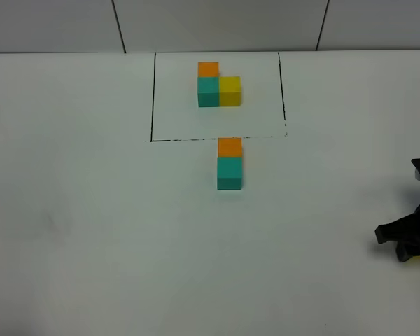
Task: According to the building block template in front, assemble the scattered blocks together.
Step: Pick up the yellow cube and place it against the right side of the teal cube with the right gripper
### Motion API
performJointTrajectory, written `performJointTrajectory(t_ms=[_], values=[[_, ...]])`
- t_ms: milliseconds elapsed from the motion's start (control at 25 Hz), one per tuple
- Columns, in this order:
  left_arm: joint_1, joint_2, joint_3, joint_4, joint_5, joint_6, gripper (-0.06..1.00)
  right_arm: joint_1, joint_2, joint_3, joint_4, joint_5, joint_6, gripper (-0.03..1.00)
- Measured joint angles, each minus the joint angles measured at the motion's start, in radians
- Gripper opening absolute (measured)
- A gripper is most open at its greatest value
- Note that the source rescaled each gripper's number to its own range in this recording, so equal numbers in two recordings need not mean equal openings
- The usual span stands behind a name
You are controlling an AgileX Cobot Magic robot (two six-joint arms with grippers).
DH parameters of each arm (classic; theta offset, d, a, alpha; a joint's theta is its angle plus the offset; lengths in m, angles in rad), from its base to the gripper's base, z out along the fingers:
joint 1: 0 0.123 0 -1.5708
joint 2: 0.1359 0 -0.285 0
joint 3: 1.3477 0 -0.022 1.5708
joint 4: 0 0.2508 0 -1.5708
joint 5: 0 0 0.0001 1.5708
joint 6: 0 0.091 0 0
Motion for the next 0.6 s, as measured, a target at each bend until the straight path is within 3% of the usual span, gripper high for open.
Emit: performJointTrajectory(t_ms=[200, 280, 360, 520, 600], values=[[0.000, 0.000, 0.000, 0.000, 0.000, 0.000, 0.65, 0.004, -0.037, -0.014, -0.030, 0.012, -0.007, 0.00], [0.000, 0.000, 0.000, 0.000, 0.000, 0.000, 0.65, 0.029, -0.051, -0.046, -0.066, 0.051, -0.069, 0.00], [0.000, 0.000, 0.000, 0.000, 0.000, 0.000, 0.65, 0.071, -0.054, -0.089, -0.098, 0.110, -0.197, 0.00], [0.000, 0.000, 0.000, 0.000, 0.000, 0.000, 0.65, 0.208, -0.052, -0.188, -0.121, 0.200, -0.603, 0.00], [0.000, 0.000, 0.000, 0.000, 0.000, 0.000, 0.65, 0.270, -0.031, -0.253, -0.117, 0.241, -0.738, 0.00]])
